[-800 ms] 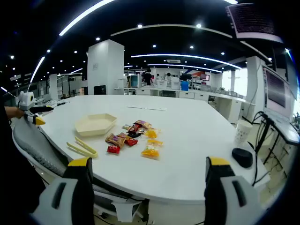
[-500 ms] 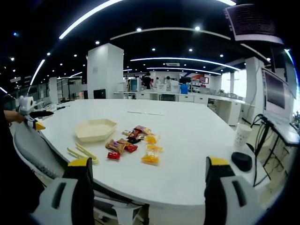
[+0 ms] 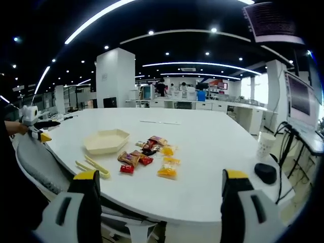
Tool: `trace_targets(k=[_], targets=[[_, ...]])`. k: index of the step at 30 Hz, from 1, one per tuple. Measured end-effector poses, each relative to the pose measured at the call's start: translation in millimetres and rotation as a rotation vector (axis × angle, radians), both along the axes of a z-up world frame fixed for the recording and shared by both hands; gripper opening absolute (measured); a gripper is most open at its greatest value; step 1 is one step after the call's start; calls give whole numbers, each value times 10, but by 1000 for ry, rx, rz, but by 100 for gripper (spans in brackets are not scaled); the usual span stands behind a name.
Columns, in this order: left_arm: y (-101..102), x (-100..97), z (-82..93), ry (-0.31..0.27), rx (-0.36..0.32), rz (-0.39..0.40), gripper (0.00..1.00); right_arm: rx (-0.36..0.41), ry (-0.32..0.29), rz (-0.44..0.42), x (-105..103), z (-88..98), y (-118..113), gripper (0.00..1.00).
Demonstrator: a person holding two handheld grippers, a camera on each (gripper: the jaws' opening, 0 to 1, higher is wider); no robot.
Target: Place the target food into the container with the food tongs after gripping and lifting it, then release it inside without dropping or visibly crushing the food.
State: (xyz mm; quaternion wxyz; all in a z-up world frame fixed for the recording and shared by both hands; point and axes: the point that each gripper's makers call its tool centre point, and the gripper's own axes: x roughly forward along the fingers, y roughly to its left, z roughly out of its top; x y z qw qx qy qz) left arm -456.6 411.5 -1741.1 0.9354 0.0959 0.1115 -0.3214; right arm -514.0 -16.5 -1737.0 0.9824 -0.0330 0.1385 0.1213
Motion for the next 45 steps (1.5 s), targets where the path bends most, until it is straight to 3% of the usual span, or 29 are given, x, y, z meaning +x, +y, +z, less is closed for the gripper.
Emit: trace_targets(k=[19, 24, 42, 45], targets=[[10, 6, -48, 16, 4, -7, 95, 17, -22, -1, 23, 76, -61, 100], [8, 19, -4, -21, -5, -17, 96, 0, -1, 16, -12, 4, -10, 100], [-50, -38, -30, 18, 7, -29, 98, 25, -16, 49, 74, 43, 142, 100], [-54, -40, -48, 29, 12, -31, 98, 68, -10, 73, 53, 52, 206, 100]])
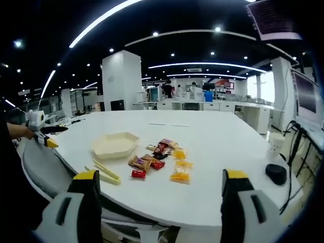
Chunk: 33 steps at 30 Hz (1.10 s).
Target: Place the target food into the container with the food tongs after gripping and lifting it, then release it inside without dropping or visibly crushing the food.
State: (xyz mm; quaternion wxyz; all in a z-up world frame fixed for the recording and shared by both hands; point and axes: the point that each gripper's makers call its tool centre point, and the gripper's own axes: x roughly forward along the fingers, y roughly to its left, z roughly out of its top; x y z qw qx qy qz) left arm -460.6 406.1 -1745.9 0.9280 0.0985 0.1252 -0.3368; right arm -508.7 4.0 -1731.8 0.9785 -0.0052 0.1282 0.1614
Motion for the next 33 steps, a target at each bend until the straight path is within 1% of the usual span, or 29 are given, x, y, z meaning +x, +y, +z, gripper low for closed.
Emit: trace_targets(k=[6, 8, 13, 15, 18, 20, 21, 22, 23, 24, 25, 26, 27, 28, 29, 30, 31, 32, 33], targets=[[-11, -14, -16, 12, 2, -8, 98, -15, -3, 6, -22, 34, 72, 100], [-22, -27, -33, 25, 3, -14, 97, -13, -2, 4, -10, 19, 48, 100], [-32, -38, -35, 27, 7, -21, 97, -15, 8, 11, -30, -10, 68, 100], [-41, -56, -75, 52, 14, -30, 97, -5, 8, 4, -41, -23, 56, 100], [-62, -76, -114, 74, 25, -48, 95, 1, 12, -1, -52, -36, 51, 100], [-106, -113, -132, 88, 36, -81, 93, 3, 16, -1, -52, -40, 47, 100], [-153, -149, -135, 92, 39, -121, 90, 5, 18, -1, -49, -46, 39, 100], [-182, -186, -157, 112, 47, -145, 89, 7, 24, -3, -41, -53, 24, 100], [-226, -189, -160, 77, 112, -198, 90, 4, 37, -3, -30, -79, -5, 100], [-278, -180, -149, 13, 201, -256, 92, -8, 44, -3, -27, -98, -35, 100], [-324, -188, -159, 0, 238, -288, 92, -15, 44, -6, -28, -101, -47, 100], [-391, -165, -162, -12, 250, -304, 90, -17, 46, -9, -31, -95, -65, 100], [-410, -157, -170, -1, 238, -301, 87, -16, 45, -10, -32, -89, -71, 100], [-467, -144, -197, 42, 204, -312, 84, -13, 41, -13, -36, -76, -80, 100], [-516, -112, -191, 54, 183, -326, 81, -10, 41, -15, -42, -74, -85, 100], [-539, -81, -191, 53, 180, -343, 76, -10, 42, -16, -45, -76, -87, 100], [-592, -62, -167, 46, 174, -376, 72, -12, 39, -18, -48, -72, -87, 100], [-612, -48, -164, 47, 167, -386, 68, -11, 38, -18, -47, -68, -85, 100], [-706, -34, -143, 54, 129, -416, 64, -9, 39, -20, -49, -63, -88, 100]])
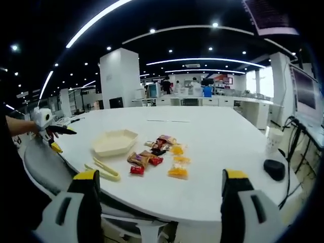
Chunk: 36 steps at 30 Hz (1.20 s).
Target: Place the target food into the container with the food tongs after gripping and lifting it, then release it inside without dropping or visibly crushing the food.
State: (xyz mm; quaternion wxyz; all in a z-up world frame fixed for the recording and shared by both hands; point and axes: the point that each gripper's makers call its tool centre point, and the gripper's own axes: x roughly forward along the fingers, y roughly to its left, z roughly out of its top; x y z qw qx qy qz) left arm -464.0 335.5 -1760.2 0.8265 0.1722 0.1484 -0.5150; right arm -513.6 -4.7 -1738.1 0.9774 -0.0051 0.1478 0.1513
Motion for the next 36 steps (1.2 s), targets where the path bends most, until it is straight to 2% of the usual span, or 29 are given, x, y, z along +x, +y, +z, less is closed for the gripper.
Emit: trace_targets(k=[1, 3, 4, 7, 9, 13, 18, 21, 23, 26, 27, 30, 36], targets=[[-102, -14, 3, 22, -27, -37, 62, 2, -1, -3, 0, 7, -4, 100], [-236, -58, -98, 50, -11, -103, 56, 4, -2, -6, 9, 22, 0, 100], [-276, -84, -157, 54, 6, -131, 53, 5, -4, -5, 14, 33, 6, 100], [-387, -233, -487, 96, 131, -237, 46, -7, -4, -9, 33, 54, 19, 100], [-478, -303, -599, 123, 126, -271, 41, -16, 9, -13, 37, 34, -2, 100], [-565, -289, -735, 140, 135, -277, 38, -22, 16, -21, 30, 27, -39, 100], [-678, -214, -760, 133, 119, -274, 35, -33, 21, -25, -7, 47, -61, 100], [-707, -203, -827, 136, 157, -286, 30, -34, 31, -30, -24, 41, -78, 100], [-737, -181, -860, 136, 154, -290, 29, -34, 30, -33, -35, 50, -79, 100], [-749, -117, -905, 173, 149, -261, 26, -36, 31, -36, -50, 49, -81, 100], [-767, -96, -886, 187, 127, -247, 25, -40, 35, -37, -56, 39, -84, 100], [-776, -45, -884, 185, 120, -236, 22, -58, 56, -35, -81, -30, -105, 100], [-812, -66, -879, 191, 115, -238, 16, -59, 71, -31, -102, -69, -78, 100]])
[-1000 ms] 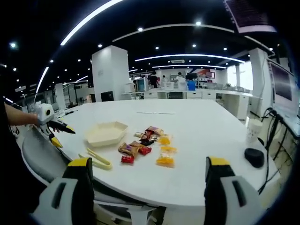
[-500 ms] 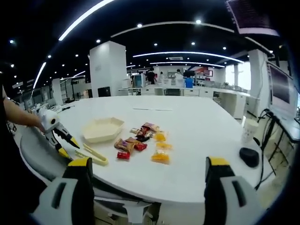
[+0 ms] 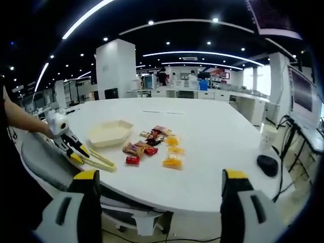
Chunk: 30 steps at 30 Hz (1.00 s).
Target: Place the target food into the container with the food tongs after gripping and lifting it, then release it inside without dropping or visibly crushing the food.
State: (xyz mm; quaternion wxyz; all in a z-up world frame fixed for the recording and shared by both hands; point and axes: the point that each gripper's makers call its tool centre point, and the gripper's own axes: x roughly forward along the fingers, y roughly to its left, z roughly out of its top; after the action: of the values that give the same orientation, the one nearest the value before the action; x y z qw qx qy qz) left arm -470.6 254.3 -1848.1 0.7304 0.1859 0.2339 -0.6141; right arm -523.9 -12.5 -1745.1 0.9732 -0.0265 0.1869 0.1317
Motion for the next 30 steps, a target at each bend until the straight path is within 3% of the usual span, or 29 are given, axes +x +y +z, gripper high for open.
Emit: trace_targets(k=[6, 8, 14, 16, 19, 25, 30], targets=[[-10, 23, 1, 33, -15, 28, 9, -1, 11, 14, 23, -24, 69, 100], [-17, 0, -6, 52, -20, 26, 2, 6, 6, 18, 34, -16, 91, 100], [-23, -27, -16, 55, -14, 12, 0, 14, 18, 34, 62, -40, 173, 100], [-39, -81, -8, 56, -9, -10, 0, -14, 46, 0, 71, -90, 121, 100], [-53, -82, 68, 85, -23, 4, 0, 26, 22, -2, 112, -45, 189, 100], [-58, -133, 222, 80, -24, 4, 0, 55, 31, 29, 163, -56, 370, 100], [-106, -265, 504, 58, -65, -15, 0, 138, 5, 75, 252, 64, 582, 99]])
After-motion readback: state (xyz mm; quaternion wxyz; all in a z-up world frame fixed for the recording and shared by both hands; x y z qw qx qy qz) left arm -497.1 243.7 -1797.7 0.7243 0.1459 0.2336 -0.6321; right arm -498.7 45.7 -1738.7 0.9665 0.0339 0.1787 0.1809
